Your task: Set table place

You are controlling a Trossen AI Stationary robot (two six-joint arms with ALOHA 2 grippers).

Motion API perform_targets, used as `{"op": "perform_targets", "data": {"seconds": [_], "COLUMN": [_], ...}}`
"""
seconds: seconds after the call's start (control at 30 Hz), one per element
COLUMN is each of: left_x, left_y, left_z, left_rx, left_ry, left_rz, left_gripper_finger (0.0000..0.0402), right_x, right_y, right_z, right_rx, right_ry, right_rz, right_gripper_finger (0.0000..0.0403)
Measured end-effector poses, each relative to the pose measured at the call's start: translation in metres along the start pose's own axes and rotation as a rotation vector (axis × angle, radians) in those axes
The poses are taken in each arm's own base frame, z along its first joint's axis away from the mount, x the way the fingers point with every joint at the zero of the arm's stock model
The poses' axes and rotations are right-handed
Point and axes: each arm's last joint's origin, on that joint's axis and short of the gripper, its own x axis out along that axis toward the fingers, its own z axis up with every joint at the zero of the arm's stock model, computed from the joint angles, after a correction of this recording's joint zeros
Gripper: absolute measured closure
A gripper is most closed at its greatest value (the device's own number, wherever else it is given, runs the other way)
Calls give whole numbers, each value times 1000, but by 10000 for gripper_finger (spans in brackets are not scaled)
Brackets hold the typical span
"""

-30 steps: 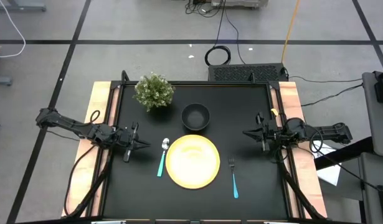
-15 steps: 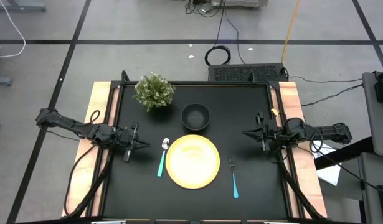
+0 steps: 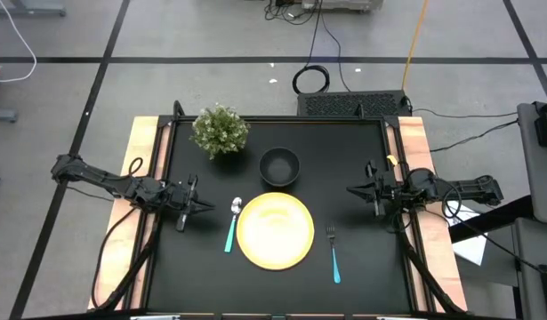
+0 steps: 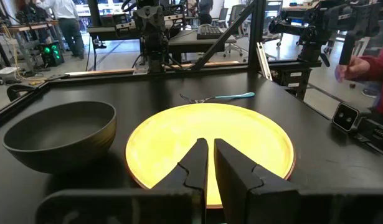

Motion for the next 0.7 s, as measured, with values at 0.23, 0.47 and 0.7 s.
{"op": "perform_targets", "data": {"seconds": [0.23, 0.47, 0.7], "left_x": [0, 0, 0], "left_y": [0, 0, 0], "left_z": [0, 2, 2], "left_rx": [0, 42, 22], "left_ry": [0, -16, -16], "left_rz": [0, 1, 2], "left_gripper_finger": [371, 371, 371], "right_x": [0, 0, 0], "right_y": [0, 0, 0], "right_z": [0, 0, 0], "right_rx": [0, 0, 0], "right_ry": [0, 0, 0], "right_rz": [0, 0, 0], "right_gripper_finger": [403, 403, 403]}}
